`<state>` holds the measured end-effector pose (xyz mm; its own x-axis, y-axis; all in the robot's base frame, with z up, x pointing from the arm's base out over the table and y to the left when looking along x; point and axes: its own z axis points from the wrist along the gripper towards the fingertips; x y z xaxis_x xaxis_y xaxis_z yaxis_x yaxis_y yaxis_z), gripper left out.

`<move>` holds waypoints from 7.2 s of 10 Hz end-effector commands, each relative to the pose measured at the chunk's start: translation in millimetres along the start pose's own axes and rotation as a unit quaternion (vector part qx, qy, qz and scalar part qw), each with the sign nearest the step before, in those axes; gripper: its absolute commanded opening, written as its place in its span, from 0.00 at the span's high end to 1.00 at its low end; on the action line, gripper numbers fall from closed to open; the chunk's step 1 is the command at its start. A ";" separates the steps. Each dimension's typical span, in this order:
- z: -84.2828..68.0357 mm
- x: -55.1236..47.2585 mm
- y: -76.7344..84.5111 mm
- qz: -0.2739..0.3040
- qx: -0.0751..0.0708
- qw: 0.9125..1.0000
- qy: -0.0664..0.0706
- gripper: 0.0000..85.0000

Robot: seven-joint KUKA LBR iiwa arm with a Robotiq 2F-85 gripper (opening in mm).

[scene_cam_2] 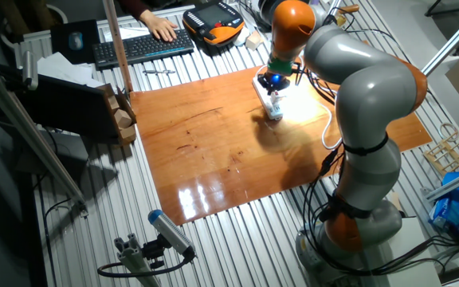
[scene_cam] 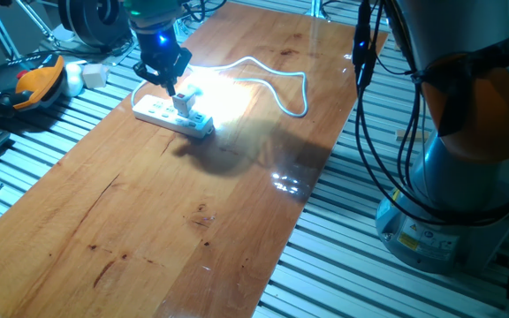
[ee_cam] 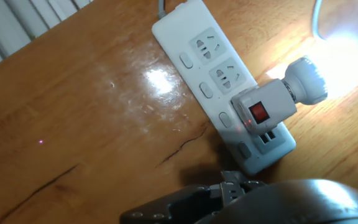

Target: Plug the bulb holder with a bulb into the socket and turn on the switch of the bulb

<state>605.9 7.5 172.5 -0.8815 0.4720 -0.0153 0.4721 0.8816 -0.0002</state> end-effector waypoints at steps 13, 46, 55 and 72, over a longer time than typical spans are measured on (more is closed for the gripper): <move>0.0 0.9 0.9 -0.030 -0.016 0.999 0.005 1.00; -38.6 -3.2 -43.4 -0.169 0.014 0.985 -0.003 1.00; -38.6 -3.2 -43.4 -0.184 0.024 0.982 0.023 1.00; -74.1 58.8 -57.6 -0.213 0.000 0.977 -0.002 1.00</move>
<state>525.8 -14.8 245.5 -0.9980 0.0615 -0.0165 0.0616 0.9981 -0.0040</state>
